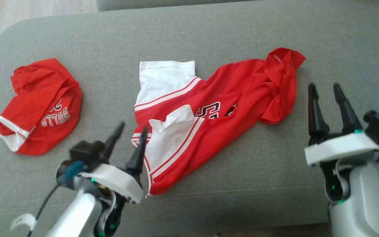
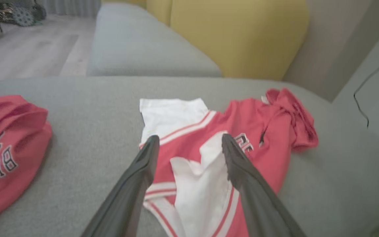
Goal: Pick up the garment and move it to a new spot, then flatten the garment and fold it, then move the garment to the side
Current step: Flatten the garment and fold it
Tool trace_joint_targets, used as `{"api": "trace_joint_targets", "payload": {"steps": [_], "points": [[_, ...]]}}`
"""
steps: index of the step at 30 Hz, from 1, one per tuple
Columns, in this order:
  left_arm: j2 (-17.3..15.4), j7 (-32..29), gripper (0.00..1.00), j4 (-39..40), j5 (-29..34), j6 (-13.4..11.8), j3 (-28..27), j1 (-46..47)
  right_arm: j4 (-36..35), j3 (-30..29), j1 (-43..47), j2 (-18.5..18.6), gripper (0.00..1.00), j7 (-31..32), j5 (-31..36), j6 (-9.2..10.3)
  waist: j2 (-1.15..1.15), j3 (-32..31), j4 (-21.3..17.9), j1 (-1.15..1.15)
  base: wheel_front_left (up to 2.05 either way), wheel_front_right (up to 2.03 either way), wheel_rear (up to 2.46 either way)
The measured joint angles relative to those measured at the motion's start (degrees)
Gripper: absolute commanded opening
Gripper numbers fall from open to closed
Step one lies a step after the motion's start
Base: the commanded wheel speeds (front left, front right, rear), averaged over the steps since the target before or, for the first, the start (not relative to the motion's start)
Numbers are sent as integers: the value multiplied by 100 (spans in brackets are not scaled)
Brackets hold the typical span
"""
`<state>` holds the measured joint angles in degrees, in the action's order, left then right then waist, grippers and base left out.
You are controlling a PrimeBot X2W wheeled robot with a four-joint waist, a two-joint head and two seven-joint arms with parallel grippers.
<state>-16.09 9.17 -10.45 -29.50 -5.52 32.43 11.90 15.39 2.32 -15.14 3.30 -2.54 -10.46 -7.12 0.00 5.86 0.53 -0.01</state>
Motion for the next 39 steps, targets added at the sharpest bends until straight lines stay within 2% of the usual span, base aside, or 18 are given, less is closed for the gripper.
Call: {"api": "trace_joint_targets", "payload": {"steps": [3, 7, 14, 19, 29, 30, 31, 32, 39], "points": [[212, 399, 100, 9, -137, -85, -326, -8, -8, -40, 224, -4, 100, 52, 52, 0, 0, -8, -10, 0, 0, 0, 0], [423, 508, 100, -1, -135, -171, -756, -101, -19, -74, 450, -10, 100, 123, 42, 0, 0, 71, -13, 0, 0, 0, 0], [626, 512, 100, 30, 254, 75, -1025, -214, 147, -243, 410, -18, 100, 170, -100, 0, 0, 263, 45, 0, 0, 0, 0], [869, 513, 100, -37, 494, 349, -1213, -214, 867, -430, -5, -19, 100, 481, -356, 0, 0, 455, 224, 0, 0, 0, 0], [1098, 513, 100, -185, 751, 612, -1506, -177, 1868, -463, -542, -19, 100, 623, -446, 0, 0, 717, 569, 0, 0, 0, 0], [1113, 513, 100, -196, 776, 636, -1534, -177, 1958, -469, -561, -19, 80, 637, -453, 0, 0, 736, 593, 0, 0, 0, 0], [1131, 513, 100, -207, 783, 661, -1562, -177, 2047, -480, -590, -19, 23, 648, -453, 0, 0, 753, 613, 0, 0, 0, 0], [1150, 513, 100, -219, 784, 665, -1596, -174, 2111, -495, -626, -19, 0, 646, -452, 0, 0, 767, 629, 0, 0, 0, 0], [1247, 513, 100, -268, 901, 764, -1780, -173, 2229, -924, -863, -19, 0, 619, -227, 0, 0, 773, 580, 0, 0, 0, 0]]}}
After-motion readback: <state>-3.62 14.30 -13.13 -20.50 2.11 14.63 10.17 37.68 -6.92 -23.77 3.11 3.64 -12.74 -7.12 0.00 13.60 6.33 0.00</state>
